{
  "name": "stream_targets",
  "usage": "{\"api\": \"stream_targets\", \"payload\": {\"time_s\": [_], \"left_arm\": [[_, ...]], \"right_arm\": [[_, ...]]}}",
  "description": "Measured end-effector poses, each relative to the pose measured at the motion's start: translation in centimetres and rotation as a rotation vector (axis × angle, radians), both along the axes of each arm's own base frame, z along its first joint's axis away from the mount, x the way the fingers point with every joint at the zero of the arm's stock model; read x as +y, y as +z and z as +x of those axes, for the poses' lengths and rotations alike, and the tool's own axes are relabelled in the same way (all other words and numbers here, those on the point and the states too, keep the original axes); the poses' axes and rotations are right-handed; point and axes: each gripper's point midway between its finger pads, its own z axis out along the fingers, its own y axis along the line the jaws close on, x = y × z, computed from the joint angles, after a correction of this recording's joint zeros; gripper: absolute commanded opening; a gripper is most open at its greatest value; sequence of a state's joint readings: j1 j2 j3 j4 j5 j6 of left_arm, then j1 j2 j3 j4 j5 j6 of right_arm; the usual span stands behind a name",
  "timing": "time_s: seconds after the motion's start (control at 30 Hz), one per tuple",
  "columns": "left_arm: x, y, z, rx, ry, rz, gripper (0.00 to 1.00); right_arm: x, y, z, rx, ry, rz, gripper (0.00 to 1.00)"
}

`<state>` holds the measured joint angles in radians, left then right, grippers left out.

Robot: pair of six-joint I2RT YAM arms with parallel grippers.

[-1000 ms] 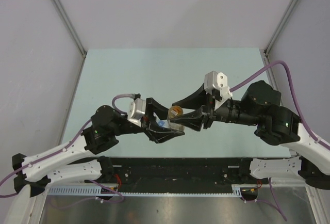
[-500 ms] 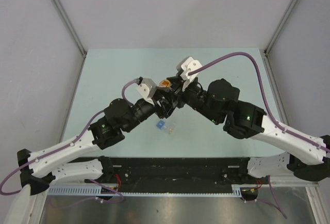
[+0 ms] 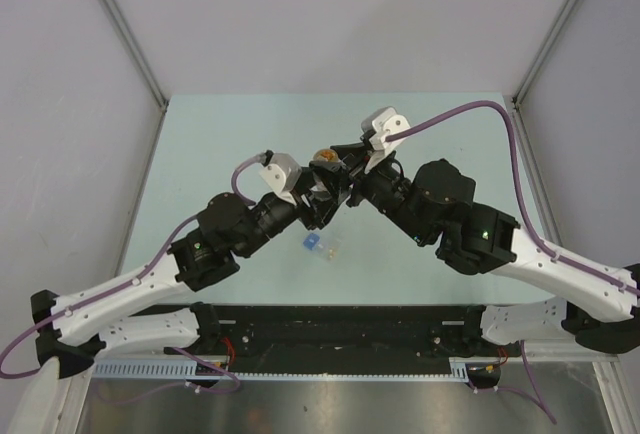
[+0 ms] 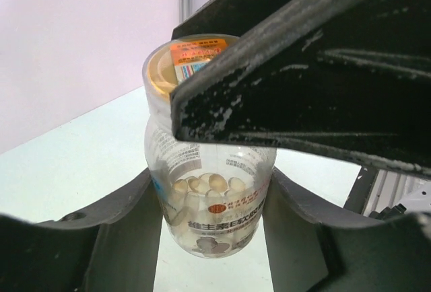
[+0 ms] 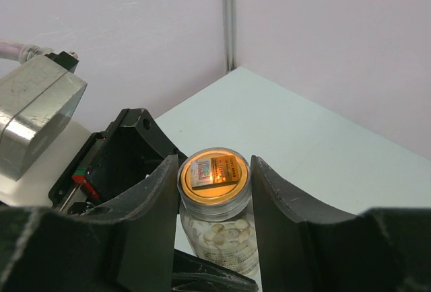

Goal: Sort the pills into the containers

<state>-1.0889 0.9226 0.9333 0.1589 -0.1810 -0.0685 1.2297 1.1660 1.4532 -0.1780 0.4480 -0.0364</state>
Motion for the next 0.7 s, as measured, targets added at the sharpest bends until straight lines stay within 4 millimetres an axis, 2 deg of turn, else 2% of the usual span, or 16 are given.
{"api": "stream_targets", "payload": {"time_s": [0.3,0.6,0.63,0.7], "left_arm": [[1.0,1.0,-0.8,-0.023,-0.014,-0.031,0.00],[1.3,0.8,-1.2,-0.030,-0.022,-0.032,0.00],[1.4,0.8,-1.2,-0.032,-0.024,-0.035,0.00],[1.4,0.9,-1.4,-0.036,-0.029,-0.040,0.00]], "right_arm": [[-0.3,1.1,-0.3,0.037,0.001,0.090,0.00],[-0.5,0.9,-0.3,0.067,-0.002,0.118,0.01],[-0.5,0.9,-0.4,0.067,-0.003,0.120,0.03],[-0.6,1.0,-0.4,0.068,-0.002,0.125,0.21]]}}
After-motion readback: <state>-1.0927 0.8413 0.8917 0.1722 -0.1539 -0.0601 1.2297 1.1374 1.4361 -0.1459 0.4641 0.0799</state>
